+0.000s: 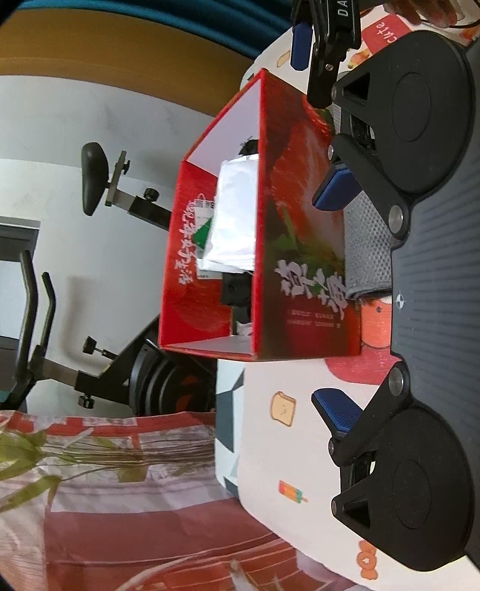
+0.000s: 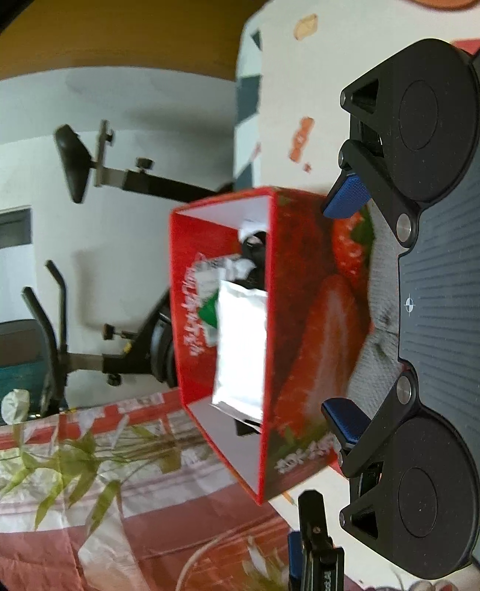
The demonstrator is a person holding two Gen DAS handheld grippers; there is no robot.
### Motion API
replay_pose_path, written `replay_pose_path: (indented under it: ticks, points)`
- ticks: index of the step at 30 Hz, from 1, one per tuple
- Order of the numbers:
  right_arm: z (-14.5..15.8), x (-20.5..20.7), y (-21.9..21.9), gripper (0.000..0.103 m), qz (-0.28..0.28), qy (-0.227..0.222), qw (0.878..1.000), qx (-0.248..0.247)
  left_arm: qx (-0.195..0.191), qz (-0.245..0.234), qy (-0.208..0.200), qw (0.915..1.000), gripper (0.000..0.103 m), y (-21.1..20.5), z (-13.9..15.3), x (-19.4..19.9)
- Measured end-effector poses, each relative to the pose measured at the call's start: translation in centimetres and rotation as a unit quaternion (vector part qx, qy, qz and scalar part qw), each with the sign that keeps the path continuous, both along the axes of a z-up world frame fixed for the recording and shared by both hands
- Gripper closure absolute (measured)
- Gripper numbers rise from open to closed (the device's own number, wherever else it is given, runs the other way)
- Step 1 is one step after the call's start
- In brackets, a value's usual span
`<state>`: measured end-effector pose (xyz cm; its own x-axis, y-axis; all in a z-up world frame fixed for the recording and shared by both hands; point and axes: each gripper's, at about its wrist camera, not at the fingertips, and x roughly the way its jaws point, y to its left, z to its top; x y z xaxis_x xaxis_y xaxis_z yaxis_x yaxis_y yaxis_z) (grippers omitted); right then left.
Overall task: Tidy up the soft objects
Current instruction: 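Open the left gripper and withdraw both grippers toward the grey towel roll, then close both grippers on the grey mesh towel roll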
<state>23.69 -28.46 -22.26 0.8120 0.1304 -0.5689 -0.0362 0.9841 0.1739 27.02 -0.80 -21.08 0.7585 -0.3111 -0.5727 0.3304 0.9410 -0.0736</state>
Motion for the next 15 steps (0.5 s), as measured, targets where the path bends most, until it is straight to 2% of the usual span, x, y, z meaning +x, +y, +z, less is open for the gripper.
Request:
replay_pose_path:
  ticks: [5,15]
  points:
    - [-1.2,0.0,0.0,0.000,-0.009,0.018,1.000,-0.018,0.005,0.004,0.012,0.9999,0.000,0.1,-1.0,0.2]
    - [-3.7,0.0,-1.6,0.000,-0.018,0.043,0.999,-0.010,0.014,0.020,0.030,0.9992,0.002,0.1,-2.8,0.8]
